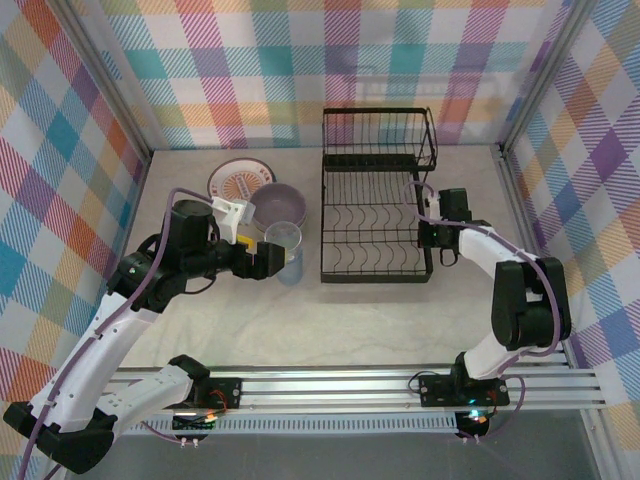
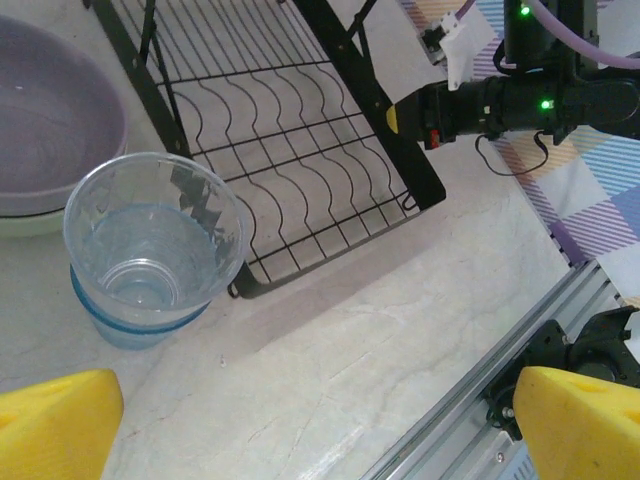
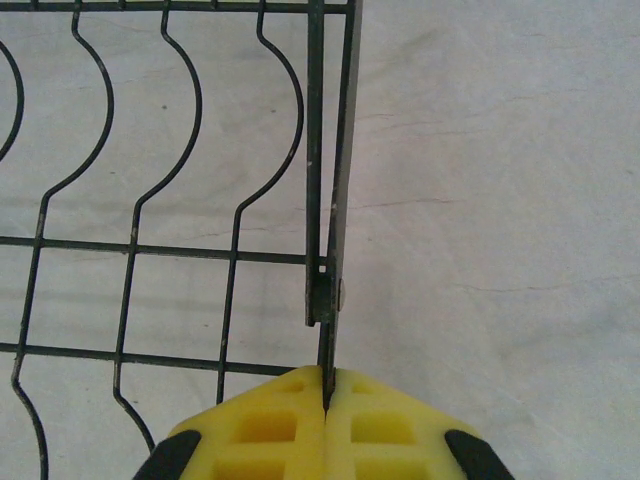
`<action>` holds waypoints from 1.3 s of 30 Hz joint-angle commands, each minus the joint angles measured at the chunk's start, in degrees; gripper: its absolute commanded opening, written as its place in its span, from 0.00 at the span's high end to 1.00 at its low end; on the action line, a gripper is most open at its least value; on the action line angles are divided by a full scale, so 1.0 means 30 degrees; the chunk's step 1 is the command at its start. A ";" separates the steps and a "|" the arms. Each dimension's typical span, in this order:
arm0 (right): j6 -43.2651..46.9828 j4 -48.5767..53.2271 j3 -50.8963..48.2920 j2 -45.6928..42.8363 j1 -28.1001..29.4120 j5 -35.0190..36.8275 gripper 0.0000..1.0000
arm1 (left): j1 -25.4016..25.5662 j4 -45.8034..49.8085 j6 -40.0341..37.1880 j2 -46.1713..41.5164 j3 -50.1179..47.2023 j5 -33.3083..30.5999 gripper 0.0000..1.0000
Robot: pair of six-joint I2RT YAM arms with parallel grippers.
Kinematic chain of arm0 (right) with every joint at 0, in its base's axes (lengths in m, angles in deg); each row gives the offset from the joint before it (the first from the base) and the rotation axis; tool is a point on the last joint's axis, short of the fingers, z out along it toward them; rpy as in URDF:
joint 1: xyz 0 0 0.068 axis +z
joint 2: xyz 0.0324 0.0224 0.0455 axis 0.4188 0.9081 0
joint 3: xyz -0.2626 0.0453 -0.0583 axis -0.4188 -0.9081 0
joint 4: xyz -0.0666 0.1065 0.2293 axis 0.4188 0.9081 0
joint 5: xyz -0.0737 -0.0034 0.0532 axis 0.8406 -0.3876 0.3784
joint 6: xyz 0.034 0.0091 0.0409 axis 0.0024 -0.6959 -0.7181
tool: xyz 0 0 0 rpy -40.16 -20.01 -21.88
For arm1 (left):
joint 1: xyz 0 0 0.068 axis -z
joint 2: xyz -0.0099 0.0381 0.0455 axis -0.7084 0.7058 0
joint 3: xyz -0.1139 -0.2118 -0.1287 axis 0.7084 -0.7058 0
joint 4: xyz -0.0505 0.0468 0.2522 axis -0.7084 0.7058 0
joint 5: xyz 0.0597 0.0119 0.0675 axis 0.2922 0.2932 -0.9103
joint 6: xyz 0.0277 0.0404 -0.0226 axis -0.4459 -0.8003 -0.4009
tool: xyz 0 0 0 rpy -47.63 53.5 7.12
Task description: Unload the mixed dishes from the dish rack
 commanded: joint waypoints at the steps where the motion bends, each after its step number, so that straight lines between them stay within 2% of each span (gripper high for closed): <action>1: 0.1388 -0.1051 0.0611 -0.0062 0.0713 -0.2113 1.00 | 0.0041 -0.0430 0.0214 -0.0326 -0.0133 -0.0160 0.00; 5: 0.0963 -0.1387 0.0354 -0.0240 0.1382 -0.1411 1.00 | 0.0041 -0.0503 0.0249 -0.0228 -0.0134 -0.0294 0.00; 13: -0.0882 -0.1840 -0.0349 -0.1038 0.1443 -0.0431 1.00 | 0.0041 -0.0708 0.0424 -0.0136 -0.0132 -0.0559 0.00; 15: -0.1014 -0.1407 -0.0151 -0.1132 0.1443 -0.0072 0.92 | 0.0012 -0.0795 0.0555 -0.0106 -0.0133 -0.0638 0.00; 16: -0.1098 -0.1326 -0.0078 -0.1243 0.1443 0.0042 0.83 | 0.0012 -0.0853 0.0615 -0.0076 -0.0159 -0.0697 0.00; 17: -0.1265 -0.1255 -0.0064 -0.1409 0.1429 0.0198 0.68 | 0.0012 -0.0948 0.0680 -0.0063 -0.0184 -0.0781 0.00; 19: -0.1617 -0.1233 -0.0061 -0.1861 0.1385 0.0352 0.51 | 0.0012 -0.1232 0.0846 -0.0040 -0.0249 -0.1167 0.00; 20: -0.1818 -0.1213 -0.0107 -0.2238 0.1370 0.0529 0.38 | 0.0012 -0.1399 0.0929 -0.0013 -0.0294 -0.1469 0.00; 24: -0.2265 -0.0949 -0.0228 -0.4130 0.1355 0.1084 0.00 | -0.0118 -0.2115 0.1393 0.0143 -0.0308 -0.2769 0.00; 31: -0.3959 0.0146 -0.0881 -0.8853 0.0847 0.1933 0.01 | -0.1141 -0.3719 0.2095 0.0575 -0.0842 -0.5292 0.00; 35: -0.4737 0.0723 -0.1198 -1.0332 0.0761 0.3304 0.01 | -0.2274 -0.5463 0.1674 0.0443 -0.2190 -0.7833 0.00; 39: -0.3800 0.0045 -0.2088 -1.1256 0.0769 0.2455 0.01 | -0.3576 -0.7228 0.1352 0.0559 -0.3661 -0.9903 0.00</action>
